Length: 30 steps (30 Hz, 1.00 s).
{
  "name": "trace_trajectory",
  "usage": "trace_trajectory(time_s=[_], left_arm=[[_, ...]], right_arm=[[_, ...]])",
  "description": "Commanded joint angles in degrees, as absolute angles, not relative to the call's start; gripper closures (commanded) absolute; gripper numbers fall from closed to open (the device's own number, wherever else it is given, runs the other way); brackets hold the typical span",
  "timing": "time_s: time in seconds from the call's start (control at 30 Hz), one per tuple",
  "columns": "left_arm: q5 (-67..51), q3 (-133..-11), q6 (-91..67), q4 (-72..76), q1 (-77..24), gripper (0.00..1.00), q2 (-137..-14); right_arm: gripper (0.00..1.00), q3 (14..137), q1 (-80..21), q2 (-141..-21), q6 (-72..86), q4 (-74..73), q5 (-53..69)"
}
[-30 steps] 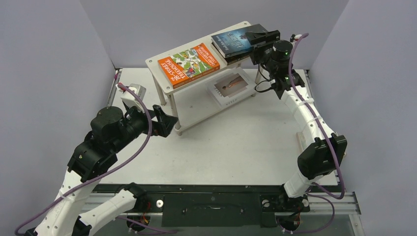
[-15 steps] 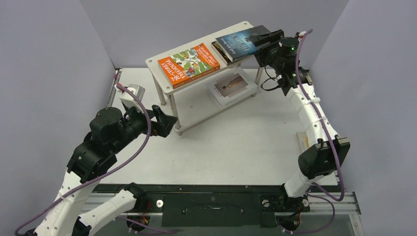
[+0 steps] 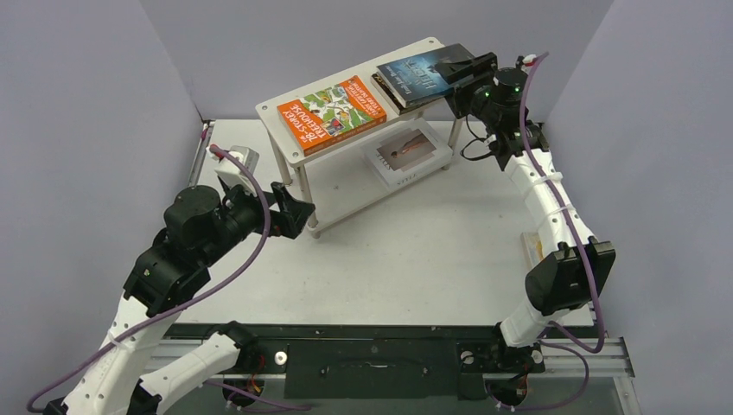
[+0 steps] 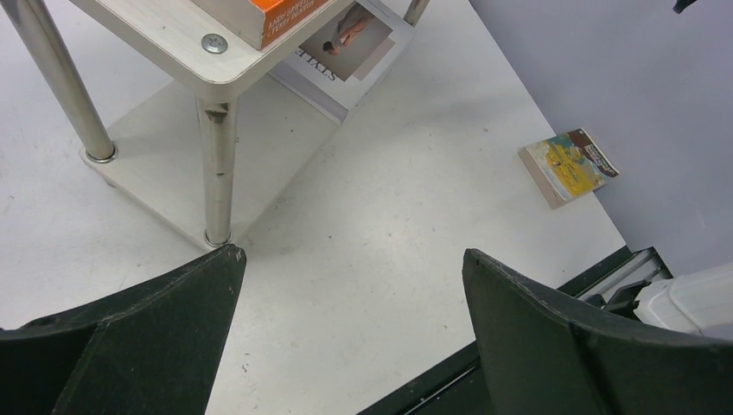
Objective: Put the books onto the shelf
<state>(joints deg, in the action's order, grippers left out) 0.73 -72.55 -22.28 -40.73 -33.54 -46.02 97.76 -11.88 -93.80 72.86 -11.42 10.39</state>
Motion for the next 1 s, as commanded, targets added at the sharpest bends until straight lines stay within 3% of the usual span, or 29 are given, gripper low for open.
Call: trace_trajectory(time_s=[0.0, 0.6, 0.97], left_arm=[[0.0, -72.4, -22.8, -37.7, -33.3, 0.04, -46.3], [-2.1, -72.0, -23.2, -36.1, -33.3, 0.04, -47.1], [-2.5, -72.2, -23.3, -35.9, -33.3, 0.04, -47.4]], right_arm=[[0.39, 94.6, -11.3, -91.3, 74.0, -6.4, 14.0], [0.39, 90.2, -11.4, -86.5, 71.0, -8.6, 12.2], [0.39, 84.8, -10.9, -82.7, 74.4, -2.7, 14.2]])
